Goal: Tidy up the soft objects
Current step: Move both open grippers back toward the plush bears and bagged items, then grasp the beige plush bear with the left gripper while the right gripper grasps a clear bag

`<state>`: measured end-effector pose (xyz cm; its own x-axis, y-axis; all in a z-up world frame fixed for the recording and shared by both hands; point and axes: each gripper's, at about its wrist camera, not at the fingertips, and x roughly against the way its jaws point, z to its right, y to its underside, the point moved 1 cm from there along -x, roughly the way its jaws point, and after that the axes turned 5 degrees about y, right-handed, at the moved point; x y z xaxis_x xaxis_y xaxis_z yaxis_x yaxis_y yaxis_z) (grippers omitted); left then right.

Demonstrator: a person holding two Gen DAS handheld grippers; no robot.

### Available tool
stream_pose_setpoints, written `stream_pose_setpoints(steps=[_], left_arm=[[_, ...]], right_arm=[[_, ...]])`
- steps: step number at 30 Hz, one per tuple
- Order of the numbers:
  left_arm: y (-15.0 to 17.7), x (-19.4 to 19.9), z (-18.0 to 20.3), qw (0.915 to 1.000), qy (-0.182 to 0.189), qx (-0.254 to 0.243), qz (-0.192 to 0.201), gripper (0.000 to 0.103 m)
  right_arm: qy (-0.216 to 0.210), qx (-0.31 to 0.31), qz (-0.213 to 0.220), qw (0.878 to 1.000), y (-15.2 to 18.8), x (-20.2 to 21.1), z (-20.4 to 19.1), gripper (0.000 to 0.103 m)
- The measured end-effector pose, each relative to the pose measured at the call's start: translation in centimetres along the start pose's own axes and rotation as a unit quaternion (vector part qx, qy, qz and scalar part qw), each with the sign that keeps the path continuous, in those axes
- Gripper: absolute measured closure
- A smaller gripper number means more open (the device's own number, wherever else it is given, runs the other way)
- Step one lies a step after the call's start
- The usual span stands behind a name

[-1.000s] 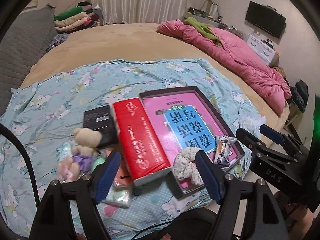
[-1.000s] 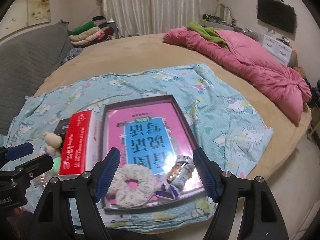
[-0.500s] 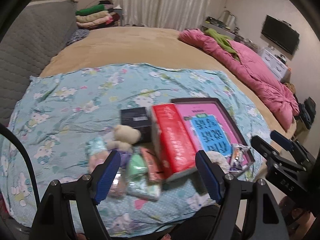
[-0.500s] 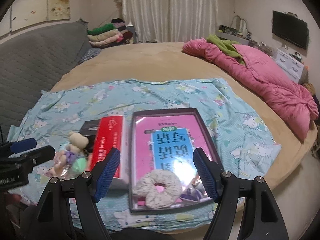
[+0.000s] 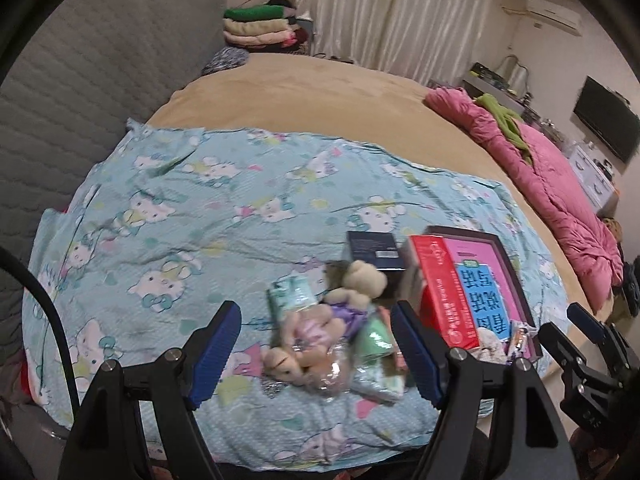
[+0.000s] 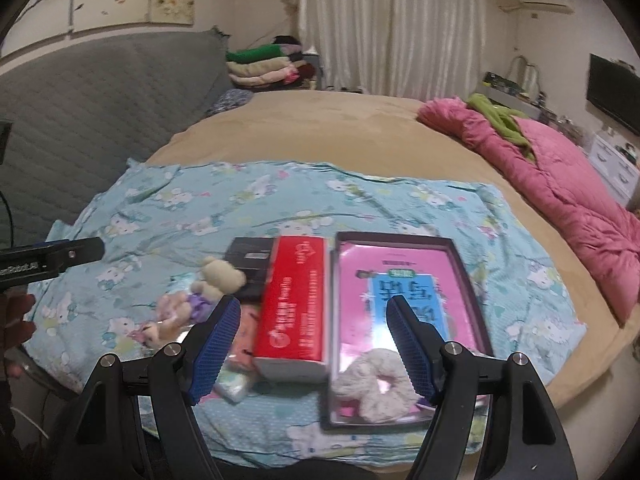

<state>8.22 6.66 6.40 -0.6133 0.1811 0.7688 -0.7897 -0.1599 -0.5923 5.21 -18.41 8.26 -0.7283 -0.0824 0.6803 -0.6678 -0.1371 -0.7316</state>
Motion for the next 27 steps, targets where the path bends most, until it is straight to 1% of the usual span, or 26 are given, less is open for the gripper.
stream_pose_setpoints(steps=[7,11,14,17,21,27], left_arm=[[1.2,-1.4,-3.1,0.9995,-0.02,0.016,-0.017,0.026],[2.1,-2.8,-4.5,0.9991,-0.017,0.025,-0.031,0.026],[2.9,-4.4,-5.3,0.9983,-0.015,0.028,-0.048,0.026],[3.9,-6.5,-6.3,0.9963,-0.003,0.04,-0.076,0.026],[4.9,-8.8,-7.4,0.9935,0.009,0.054,-0.1,0.026],[5.8,-11.8,-8.7,0.9899,0.029,0.065,-0.123,0.026]], right_arm=[[-0.022,0.034,-0.012,0.999,0.3,-1.1,-3.8,0.026],[-0.037,0.045,-0.019,0.998,0.6,-1.9,-5.2,0.026],[-0.043,0.055,-0.028,0.997,0.9,-3.0,-6.3,0.026],[-0.05,0.068,-0.038,0.996,1.3,-4.1,-7.5,0.026],[-0.061,0.084,-0.052,0.993,2.2,-5.4,-8.9,0.026],[-0.084,0.127,-0.075,0.985,4.2,-7.7,-12.6,0.026]])
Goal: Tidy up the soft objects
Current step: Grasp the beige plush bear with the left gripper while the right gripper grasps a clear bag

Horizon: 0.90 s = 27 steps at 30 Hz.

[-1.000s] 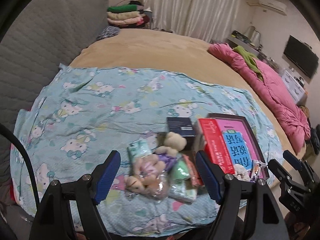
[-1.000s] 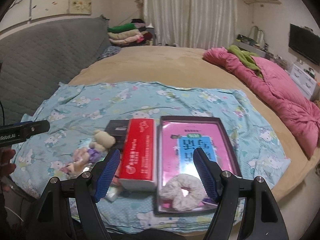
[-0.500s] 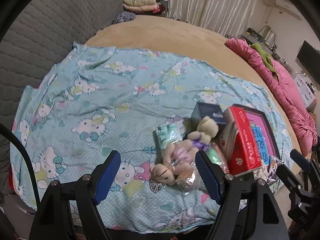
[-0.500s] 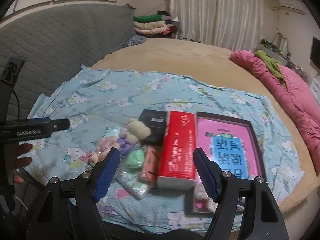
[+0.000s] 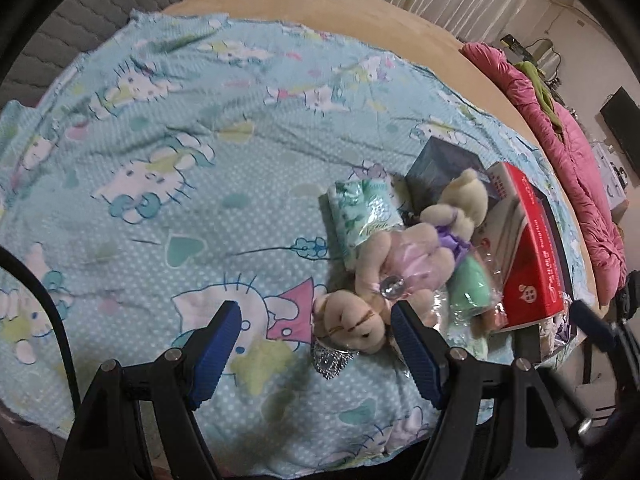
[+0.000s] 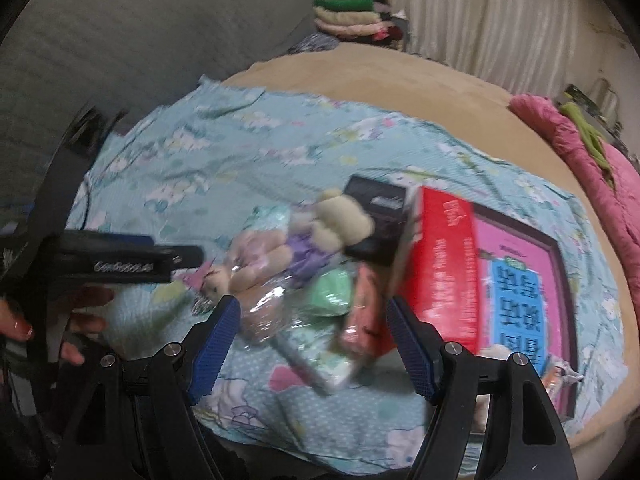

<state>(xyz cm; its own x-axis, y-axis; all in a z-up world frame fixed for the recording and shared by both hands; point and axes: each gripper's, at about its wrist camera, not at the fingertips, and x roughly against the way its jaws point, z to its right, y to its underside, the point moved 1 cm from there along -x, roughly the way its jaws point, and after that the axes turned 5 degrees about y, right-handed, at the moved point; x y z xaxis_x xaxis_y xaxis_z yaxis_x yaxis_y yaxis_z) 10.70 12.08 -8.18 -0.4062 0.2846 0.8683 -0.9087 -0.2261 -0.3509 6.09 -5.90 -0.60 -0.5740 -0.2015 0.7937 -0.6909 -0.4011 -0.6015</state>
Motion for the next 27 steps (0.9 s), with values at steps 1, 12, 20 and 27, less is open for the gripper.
stream_pose_setpoints(steps=[1,12,20,27], left_arm=[[0.0,-0.4,-0.1,1.0,0.006,-0.002,-0.003,0.026],[-0.5,-4.0,0.1,0.9983,0.045,-0.025,-0.027,0.028],[-0.8,-5.8,-1.1,0.9938,0.106,0.001,-0.035,0.034],[-0.8,-6.2,-1.0,0.9888,0.142,0.0,-0.046,0.058]], right_arm=[[-0.003,0.008,-0.003,1.0,0.2,-0.4,-0.5,0.026],[-0.01,0.082,-0.026,0.996,1.9,-4.9,-5.2,0.026],[0.019,0.101,-0.021,0.995,2.3,-7.2,-5.7,0.026],[0.043,0.126,-0.02,0.991,2.4,-8.9,-6.1,0.029]])
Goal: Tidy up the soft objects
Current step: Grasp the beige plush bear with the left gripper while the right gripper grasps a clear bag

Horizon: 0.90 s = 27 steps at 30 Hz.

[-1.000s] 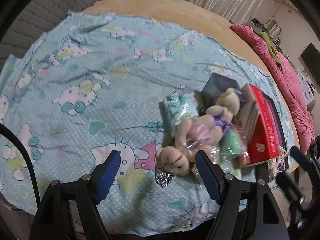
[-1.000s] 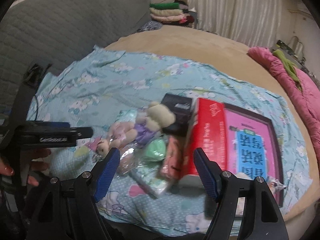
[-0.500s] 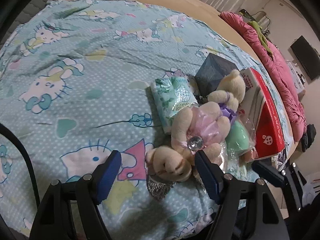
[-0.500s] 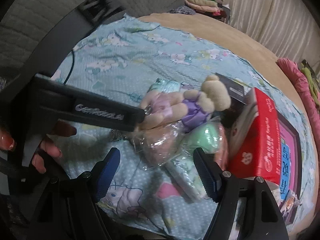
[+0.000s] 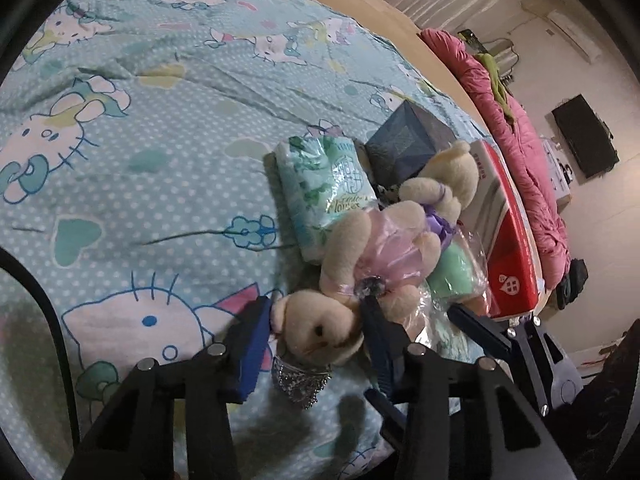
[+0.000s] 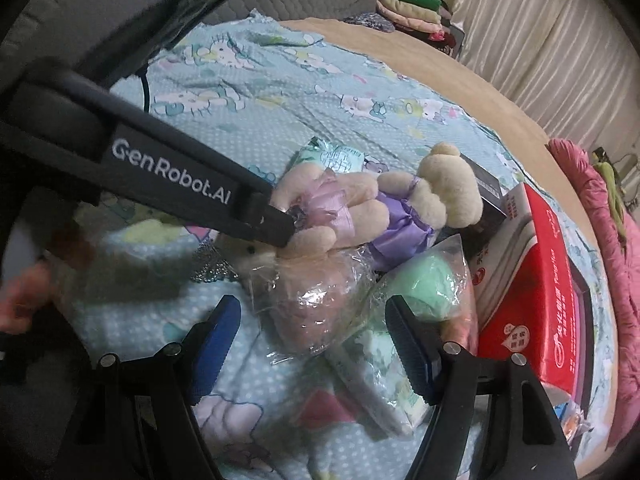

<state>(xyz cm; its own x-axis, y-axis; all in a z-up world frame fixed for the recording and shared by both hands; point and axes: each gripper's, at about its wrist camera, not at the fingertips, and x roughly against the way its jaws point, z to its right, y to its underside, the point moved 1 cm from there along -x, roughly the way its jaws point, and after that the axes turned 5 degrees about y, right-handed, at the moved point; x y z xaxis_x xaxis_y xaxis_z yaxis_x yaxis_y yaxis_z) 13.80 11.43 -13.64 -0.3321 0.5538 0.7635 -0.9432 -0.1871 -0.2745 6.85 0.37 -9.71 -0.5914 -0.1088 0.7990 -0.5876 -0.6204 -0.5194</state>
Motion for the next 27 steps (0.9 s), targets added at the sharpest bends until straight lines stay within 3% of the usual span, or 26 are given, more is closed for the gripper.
stream_pose_setpoints(steps=[7,8,12,17,27], left_arm=[[-0.1,-0.2,-0.2,0.9998,0.012,0.008,-0.016,0.059],[-0.1,-0.1,-0.1,0.9998,0.012,0.008,-0.017,0.059],[0.1,0.0,0.0,0.9998,0.011,0.004,-0.017,0.06],[0.2,0.3,-0.2,0.9997,0.02,0.01,-0.009,0.068],[0.7,3.4,1.2,0.9997,0.011,-0.001,0.021,0.069]], right_arm=[[0.012,0.026,-0.004,1.0,-0.1,-1.6,-0.6,0.043],[0.016,0.026,-0.005,1.0,-0.1,-1.7,-0.5,0.05],[0.0,0.008,-0.002,1.0,-0.1,-1.8,0.5,0.056],[-0.017,-0.005,0.006,1.0,0.0,-1.0,1.2,0.059],[-0.068,-0.054,0.042,0.995,-0.1,2.5,2.2,0.06]])
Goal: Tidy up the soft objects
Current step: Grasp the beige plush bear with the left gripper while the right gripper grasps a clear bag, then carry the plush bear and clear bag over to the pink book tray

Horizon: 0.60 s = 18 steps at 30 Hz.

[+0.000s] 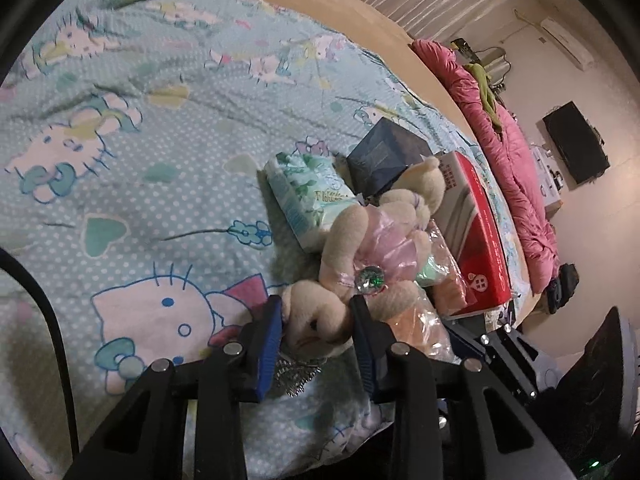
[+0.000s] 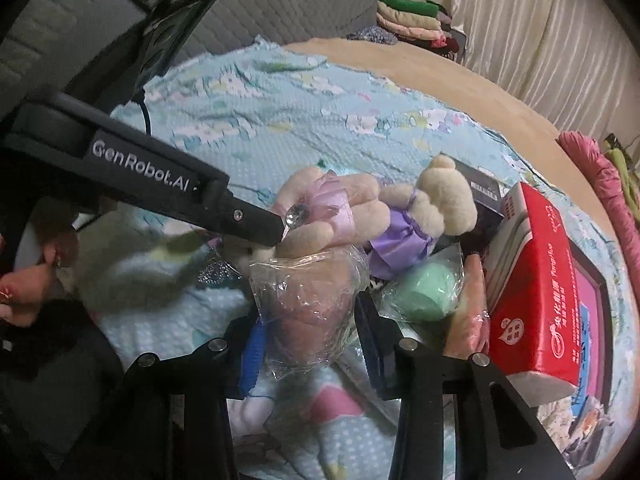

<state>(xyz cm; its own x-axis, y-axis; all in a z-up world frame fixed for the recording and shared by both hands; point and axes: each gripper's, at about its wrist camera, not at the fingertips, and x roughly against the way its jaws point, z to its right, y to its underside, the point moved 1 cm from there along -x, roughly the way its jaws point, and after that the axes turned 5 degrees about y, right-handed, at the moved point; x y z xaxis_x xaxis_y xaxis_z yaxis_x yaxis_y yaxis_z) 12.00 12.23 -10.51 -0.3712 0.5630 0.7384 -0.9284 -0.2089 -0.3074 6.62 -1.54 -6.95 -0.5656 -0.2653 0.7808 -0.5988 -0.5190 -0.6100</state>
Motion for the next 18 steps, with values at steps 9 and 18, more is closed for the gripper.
stream_pose_setpoints(steps=[9,18], left_arm=[[0.8,1.8,-0.6,0.9992,-0.039,0.005,0.01,0.07],[0.0,6.0,2.0,0.9963,-0.058,-0.008,0.063,0.07]], right_arm=[[-0.014,-0.017,0.011,1.0,0.0,1.5,0.0,0.06],[-0.01,-0.045,0.059,0.997,-0.7,5.3,1.6,0.06]])
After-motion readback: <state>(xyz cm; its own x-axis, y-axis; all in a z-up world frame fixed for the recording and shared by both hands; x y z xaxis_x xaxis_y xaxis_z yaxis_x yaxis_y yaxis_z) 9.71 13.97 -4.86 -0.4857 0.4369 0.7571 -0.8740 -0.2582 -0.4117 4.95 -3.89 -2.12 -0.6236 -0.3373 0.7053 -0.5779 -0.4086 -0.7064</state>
